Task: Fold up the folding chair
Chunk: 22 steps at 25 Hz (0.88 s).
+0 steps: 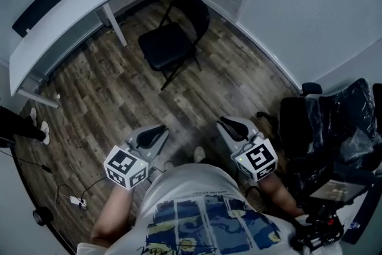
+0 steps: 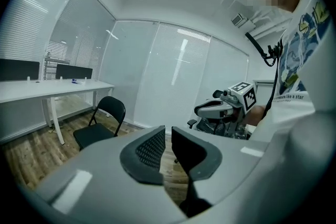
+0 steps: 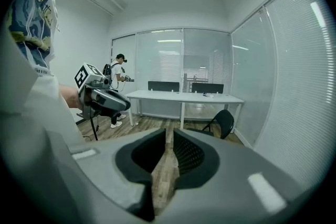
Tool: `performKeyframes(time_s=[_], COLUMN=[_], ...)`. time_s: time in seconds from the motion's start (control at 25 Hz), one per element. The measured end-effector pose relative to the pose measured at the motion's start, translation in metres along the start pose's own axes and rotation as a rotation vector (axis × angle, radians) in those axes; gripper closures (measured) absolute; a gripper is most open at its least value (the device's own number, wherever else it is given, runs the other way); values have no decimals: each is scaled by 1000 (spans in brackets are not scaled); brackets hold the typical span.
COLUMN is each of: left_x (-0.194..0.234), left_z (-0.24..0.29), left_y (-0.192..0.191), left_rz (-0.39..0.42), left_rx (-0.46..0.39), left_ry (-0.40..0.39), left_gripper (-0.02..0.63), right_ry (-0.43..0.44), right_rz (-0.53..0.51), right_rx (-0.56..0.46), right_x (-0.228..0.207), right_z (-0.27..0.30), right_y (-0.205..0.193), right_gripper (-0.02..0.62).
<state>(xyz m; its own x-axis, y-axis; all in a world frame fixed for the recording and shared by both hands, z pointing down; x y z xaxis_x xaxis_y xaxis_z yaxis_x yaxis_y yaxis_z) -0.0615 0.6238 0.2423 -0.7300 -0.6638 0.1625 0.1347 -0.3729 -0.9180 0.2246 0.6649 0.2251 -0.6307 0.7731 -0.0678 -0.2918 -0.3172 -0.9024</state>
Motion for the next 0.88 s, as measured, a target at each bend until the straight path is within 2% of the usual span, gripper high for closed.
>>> performKeyframes(time_s=[0.44,0.64,0.88], left_x=[-27,-36,-39], left_z=[59,75,90], left_y=[15,20,24], left_rz=[-31,-43,-45], left_rx=[-1,5,22], left_ry=[107,157,175], left_gripper=[561,561,561], right_ry=[99,107,89], right_rz=[-6,-1,34], right_rx=[16,18,12], right_x=[-70,-96,-119], right_z=[-19,-28,-31], right_y=[-22,-33,-45], right_gripper=[560,560,560])
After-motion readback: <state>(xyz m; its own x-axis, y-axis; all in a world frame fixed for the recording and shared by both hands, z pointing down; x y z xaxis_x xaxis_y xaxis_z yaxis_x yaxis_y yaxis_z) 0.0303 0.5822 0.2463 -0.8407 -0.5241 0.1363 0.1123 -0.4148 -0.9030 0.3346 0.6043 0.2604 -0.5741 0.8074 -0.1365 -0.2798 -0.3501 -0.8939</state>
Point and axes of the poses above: the fingertips, and each gripper's own axes: z forward along the fingers, x to its left, y out of its top, the point moved 10 cm from there along -z, backward along the fingers, and after that the axes turned 15 degrees about y, right-handed, at the moved point
